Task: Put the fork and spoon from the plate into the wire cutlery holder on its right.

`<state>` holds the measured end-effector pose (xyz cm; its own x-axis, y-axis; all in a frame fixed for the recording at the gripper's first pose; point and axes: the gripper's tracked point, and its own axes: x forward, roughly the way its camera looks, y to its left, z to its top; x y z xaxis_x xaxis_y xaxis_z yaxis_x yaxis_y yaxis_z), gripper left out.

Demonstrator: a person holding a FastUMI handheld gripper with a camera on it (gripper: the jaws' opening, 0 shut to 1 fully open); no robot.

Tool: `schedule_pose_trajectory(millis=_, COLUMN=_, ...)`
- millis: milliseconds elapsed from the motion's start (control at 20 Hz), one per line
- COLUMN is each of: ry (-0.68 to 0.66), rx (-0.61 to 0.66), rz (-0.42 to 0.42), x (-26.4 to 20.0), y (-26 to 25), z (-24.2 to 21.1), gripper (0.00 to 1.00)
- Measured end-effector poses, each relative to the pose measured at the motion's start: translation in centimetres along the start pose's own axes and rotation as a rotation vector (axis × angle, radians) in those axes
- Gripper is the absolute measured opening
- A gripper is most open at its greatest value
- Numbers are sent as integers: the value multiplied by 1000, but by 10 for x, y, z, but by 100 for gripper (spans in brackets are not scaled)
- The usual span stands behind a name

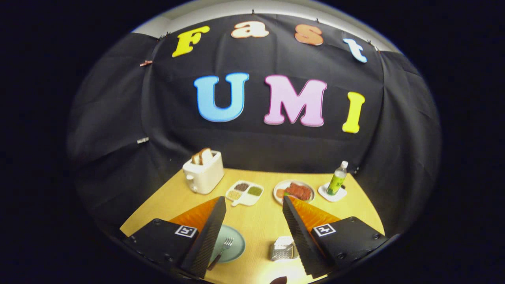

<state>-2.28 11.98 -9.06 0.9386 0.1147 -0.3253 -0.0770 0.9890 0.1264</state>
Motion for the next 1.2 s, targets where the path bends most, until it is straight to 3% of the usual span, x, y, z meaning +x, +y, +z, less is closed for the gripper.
schedule_pose_trajectory(millis=200, ry=355, rx=-6, rz=68, x=16, y=47, z=-105, gripper=76)
schedule_pose_trajectory(millis=400, ry=579, rx=96, rz=121, x=29, y=82, z=-173, gripper=57)
schedule_pose_trajectory(millis=950, ry=837, rx=19, rz=20, x=79, y=90, z=-265, gripper=57)
schedule_pose_trajectory(millis=1100, ry=883, rx=50, rz=-17, x=84, y=85, z=-279, gripper=25)
schedule_pose_trajectory(millis=1200, ry=914, rx=78, rz=-26, x=83, y=84, z=-288, gripper=27)
